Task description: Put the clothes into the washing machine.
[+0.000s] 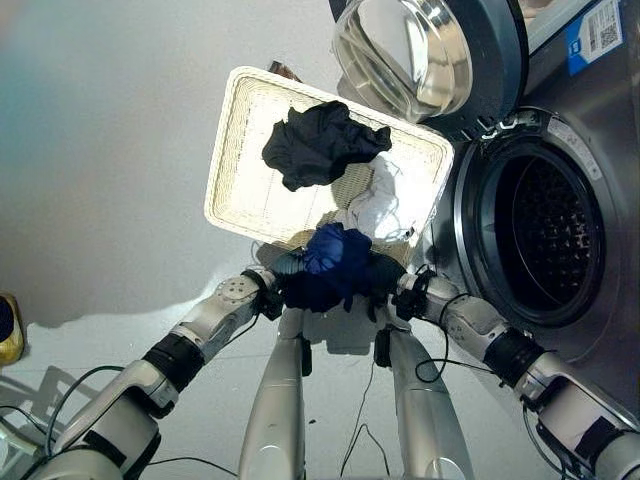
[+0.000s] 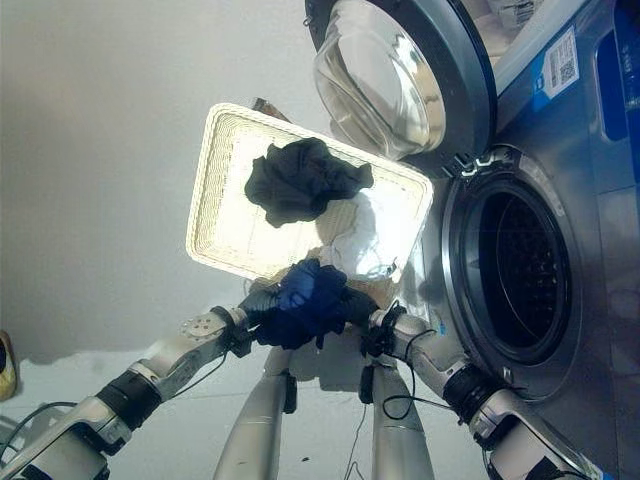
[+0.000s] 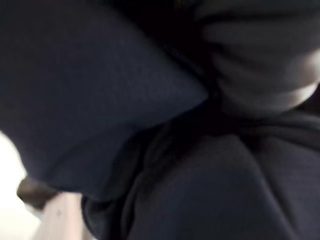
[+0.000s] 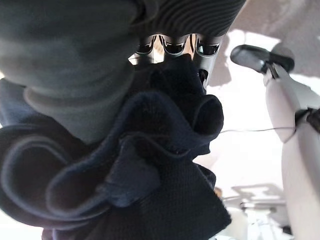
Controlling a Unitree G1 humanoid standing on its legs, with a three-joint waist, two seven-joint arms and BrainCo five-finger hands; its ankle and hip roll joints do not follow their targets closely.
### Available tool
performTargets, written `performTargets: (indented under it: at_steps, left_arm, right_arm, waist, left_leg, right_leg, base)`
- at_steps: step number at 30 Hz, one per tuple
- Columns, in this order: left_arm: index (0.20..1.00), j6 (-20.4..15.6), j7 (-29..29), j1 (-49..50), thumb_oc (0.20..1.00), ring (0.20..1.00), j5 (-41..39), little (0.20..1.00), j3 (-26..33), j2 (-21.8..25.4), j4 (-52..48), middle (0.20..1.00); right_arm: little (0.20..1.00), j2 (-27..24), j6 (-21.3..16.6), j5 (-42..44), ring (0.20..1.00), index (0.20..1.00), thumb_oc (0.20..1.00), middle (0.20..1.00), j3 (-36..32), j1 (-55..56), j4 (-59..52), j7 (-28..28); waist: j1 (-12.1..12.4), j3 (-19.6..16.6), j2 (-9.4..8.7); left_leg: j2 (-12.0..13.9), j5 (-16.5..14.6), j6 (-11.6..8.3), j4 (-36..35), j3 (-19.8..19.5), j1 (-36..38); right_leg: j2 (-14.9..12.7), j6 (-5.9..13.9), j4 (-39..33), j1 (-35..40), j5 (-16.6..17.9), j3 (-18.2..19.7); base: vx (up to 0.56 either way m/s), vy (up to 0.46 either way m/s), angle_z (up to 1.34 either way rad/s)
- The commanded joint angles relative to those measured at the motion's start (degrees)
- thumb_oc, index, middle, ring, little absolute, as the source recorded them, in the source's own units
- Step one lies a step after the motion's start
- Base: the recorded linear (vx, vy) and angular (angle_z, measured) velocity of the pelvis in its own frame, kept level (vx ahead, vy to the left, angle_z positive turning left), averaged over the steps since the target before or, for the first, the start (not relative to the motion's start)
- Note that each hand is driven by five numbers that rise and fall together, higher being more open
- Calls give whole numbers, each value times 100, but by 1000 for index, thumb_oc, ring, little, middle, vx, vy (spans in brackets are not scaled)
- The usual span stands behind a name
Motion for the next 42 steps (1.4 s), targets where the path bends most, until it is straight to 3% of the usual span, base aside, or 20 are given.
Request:
performTargets:
  at_steps: [1,6,12,13,15,19,25,27,31,32,36,37,38,42]
  left_arm:
    - [1000,-322,696,-186,1000,1000,1152,1000,-109,-398,-687,1000]
    - [1000,-325,1655,-172,1000,1000,2062,1000,-147,-290,-669,1000]
    - [1000,-324,3507,-147,1000,1000,2818,1000,102,-327,-186,1000]
    - [1000,-324,3507,-147,1000,1000,2818,1000,102,-327,-186,1000]
    - [1000,-157,3840,-224,1000,1000,3124,1000,197,-249,-74,1000]
    - [1000,26,3986,-365,1000,1000,2981,1000,450,-69,295,1000]
    - [1000,77,4052,-570,1000,1000,2631,1000,618,-13,827,1000]
    - [1000,-22,4120,-660,1000,1000,2391,1000,685,-61,1154,1000]
    - [1000,-77,4114,-726,1000,1000,2249,1000,733,-93,1310,1000]
    - [1000,-256,4095,-882,1000,1000,1976,1000,829,-136,1625,1000]
    - [1000,-277,4187,-1020,1000,1000,1805,1000,804,-92,1762,1000]
    - [1000,-331,4245,-1069,1000,1000,1718,1000,822,-80,1806,1000]
    - [1000,-352,4290,-1097,1000,1000,1684,1000,843,-66,1832,1000]
    - [1000,-438,4679,-1313,1000,1000,1529,1000,1009,-82,1983,1000]
  right_arm:
    - [200,599,-62,1162,200,200,200,200,164,233,-303,250]
    - [200,731,-374,2102,200,200,200,200,-21,435,-178,406]
    - [200,844,-1057,3326,200,200,200,200,-466,573,245,869]
    - [200,844,-1057,3326,200,200,200,200,-466,573,245,869]
    - [200,793,-1472,3641,200,200,200,200,-755,544,359,933]
    - [200,573,-2134,4744,200,200,200,200,-1590,513,587,1191]
    - [200,417,-2413,5731,200,200,200,200,-2736,388,897,1238]
    - [200,373,-2575,6037,200,200,200,200,-3276,214,1126,910]
    - [200,327,-2716,6205,200,200,200,200,-3540,73,1313,677]
    - [200,179,-3293,6229,200,200,200,200,-4136,-343,1617,-189]
    - [200,-260,-3964,6227,200,200,200,200,-4523,-896,1965,-1348]
    - [200,-446,-4372,6193,200,200,200,200,-4602,-1105,2023,-1719]
    - [200,-564,-4523,6141,200,200,200,200,-4671,-1215,2010,-1946]
    - [200,-1007,-5824,6072,200,200,200,200,-4859,-1720,1806,-2435]
  waist:
    - [-182,-103,250]
    - [-189,-103,300]
    - [-264,-103,413]
    - [-264,-103,413]
    - [-303,-103,467]
    - [-428,-103,604]
    - [-603,-103,723]
    - [-685,-103,755]
    - [-710,-103,760]
    - [-727,-103,751]
    - [-723,-103,713]
    - [-719,-103,700]
    - [-723,-103,689]
    - [-771,-103,622]
  left_leg:
    - [-472,-186,165,-27,185,-152]
    - [-523,-210,175,4,169,-150]
    - [-567,-256,162,63,238,-165]
    - [-567,-256,162,63,238,-165]
    - [-567,-275,153,77,304,-159]
    - [-581,-299,129,97,428,-124]
    - [-573,-356,111,143,586,-147]
    - [-559,-368,104,141,681,-170]
    - [-548,-371,98,136,731,-186]
    - [-511,-358,85,177,819,-324]
    - [-497,-425,66,256,839,-394]
    - [-490,-445,62,310,845,-455]
    - [-487,-457,61,338,845,-487]
    - [-468,-457,68,477,864,-678]
  right_leg:
    - [124,410,-225,227,-134,-169]
    - [92,420,-259,222,-104,-160]
    - [73,439,-265,154,-101,-52]
    - [73,439,-265,154,-101,-52]
    - [57,453,-259,130,-101,-16]
    - [36,484,-220,74,-99,90]
    - [55,520,-178,-56,-90,280]
    - [80,532,-199,-123,-61,362]
    - [86,539,-222,-149,-46,388]
    - [92,543,-290,-267,57,383]
    - [98,541,-264,-313,36,352]
    - [99,533,-238,-366,42,339]
    - [103,528,-223,-390,41,335]
    - [134,500,-150,-550,89,333]
  base:
    - [0,0,0]
    - [3,-11,-5]
    - [7,7,-17]
    - [11,11,-19]
    - [15,13,-10]
    - [26,50,-12]
    - [27,68,-23]
    - [24,37,-29]
    - [7,-10,-16]
    - [42,-51,-26]
    - [34,-56,-21]
    - [30,-58,-16]
    - [20,-50,-10]
    - [27,-17,-1]
